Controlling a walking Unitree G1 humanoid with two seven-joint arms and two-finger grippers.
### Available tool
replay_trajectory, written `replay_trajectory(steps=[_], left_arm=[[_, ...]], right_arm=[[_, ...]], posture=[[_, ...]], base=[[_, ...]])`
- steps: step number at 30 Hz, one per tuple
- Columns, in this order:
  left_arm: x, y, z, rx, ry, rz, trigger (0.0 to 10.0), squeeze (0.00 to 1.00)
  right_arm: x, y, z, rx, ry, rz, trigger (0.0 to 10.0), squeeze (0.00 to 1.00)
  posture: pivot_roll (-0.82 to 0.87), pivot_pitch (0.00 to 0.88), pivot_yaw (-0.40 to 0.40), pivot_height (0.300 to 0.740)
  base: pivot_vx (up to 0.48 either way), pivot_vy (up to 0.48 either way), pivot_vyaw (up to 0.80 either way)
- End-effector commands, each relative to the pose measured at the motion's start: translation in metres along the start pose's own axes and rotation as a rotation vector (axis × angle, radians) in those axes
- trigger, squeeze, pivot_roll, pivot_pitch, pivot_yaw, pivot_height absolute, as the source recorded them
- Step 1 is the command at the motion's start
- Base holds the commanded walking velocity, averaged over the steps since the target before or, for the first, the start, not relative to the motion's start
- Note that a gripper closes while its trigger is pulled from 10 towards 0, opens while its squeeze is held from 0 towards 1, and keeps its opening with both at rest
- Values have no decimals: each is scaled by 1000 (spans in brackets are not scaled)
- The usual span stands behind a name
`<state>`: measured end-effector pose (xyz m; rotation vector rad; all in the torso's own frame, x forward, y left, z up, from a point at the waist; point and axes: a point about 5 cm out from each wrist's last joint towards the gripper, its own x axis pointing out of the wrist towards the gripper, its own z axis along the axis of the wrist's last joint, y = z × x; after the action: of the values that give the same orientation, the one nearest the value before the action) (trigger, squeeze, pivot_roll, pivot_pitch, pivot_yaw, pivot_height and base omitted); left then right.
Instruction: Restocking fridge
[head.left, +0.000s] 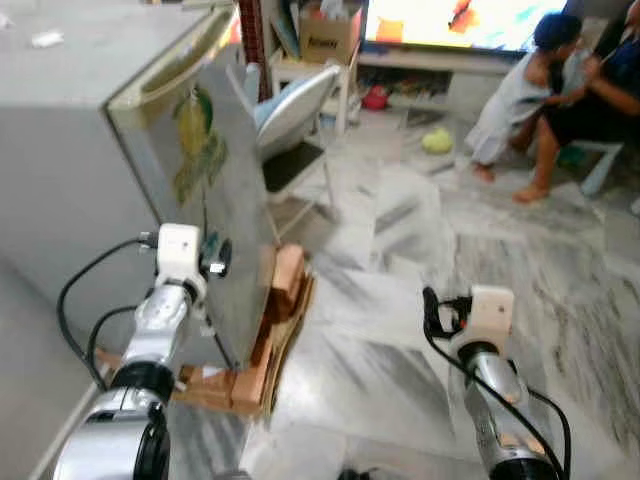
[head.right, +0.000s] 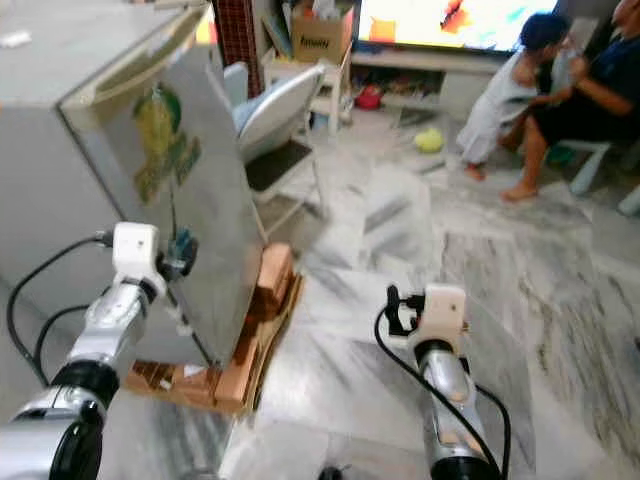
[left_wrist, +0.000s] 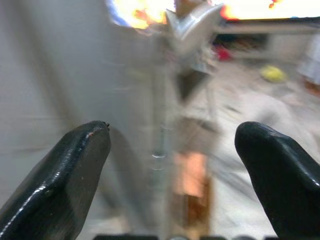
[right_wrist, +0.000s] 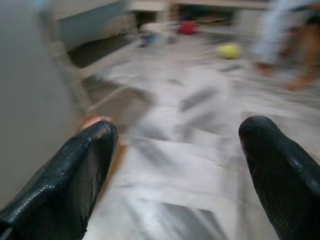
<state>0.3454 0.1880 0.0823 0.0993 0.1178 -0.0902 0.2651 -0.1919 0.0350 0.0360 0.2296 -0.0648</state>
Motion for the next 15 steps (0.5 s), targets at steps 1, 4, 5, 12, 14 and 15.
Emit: replay_trajectory(steps=[1, 4, 5, 12, 14, 15], left_arm=[[-2, 1, -4, 8, 13, -10, 10000, 0], [-17, 11, -16, 9, 12, -3, 10000, 0], [-17, 11, -16, 9, 11, -4, 10000, 0], [-60, 23, -47, -13, 50, 33, 10000, 0], [-69, 24, -51, -14, 52, 38, 10000, 0], [-78, 23, -55, -18, 59, 47, 10000, 0]], right_arm=[[0, -1, 3, -4, -7, -3, 10000, 0], [-3, -6, 4, -7, -16, -29, 10000, 0], [-3, -7, 4, -8, -17, -31, 10000, 0], [-5, -5, 6, 12, -34, -34, 10000, 0], [-4, -4, 7, 18, -38, -33, 10000, 0], [-3, -1, 9, 21, -38, -22, 10000, 0]], posture=[[-7, 0, -20, 740], [-6, 0, -19, 740], [-6, 0, -19, 740], [10, 0, -22, 740], [12, 0, -23, 740], [22, 0, -30, 740]], base=[[0, 0, 0], [0, 0, 0], [0, 0, 0], [0, 0, 0], [0, 337, 0], [0, 480, 0]])
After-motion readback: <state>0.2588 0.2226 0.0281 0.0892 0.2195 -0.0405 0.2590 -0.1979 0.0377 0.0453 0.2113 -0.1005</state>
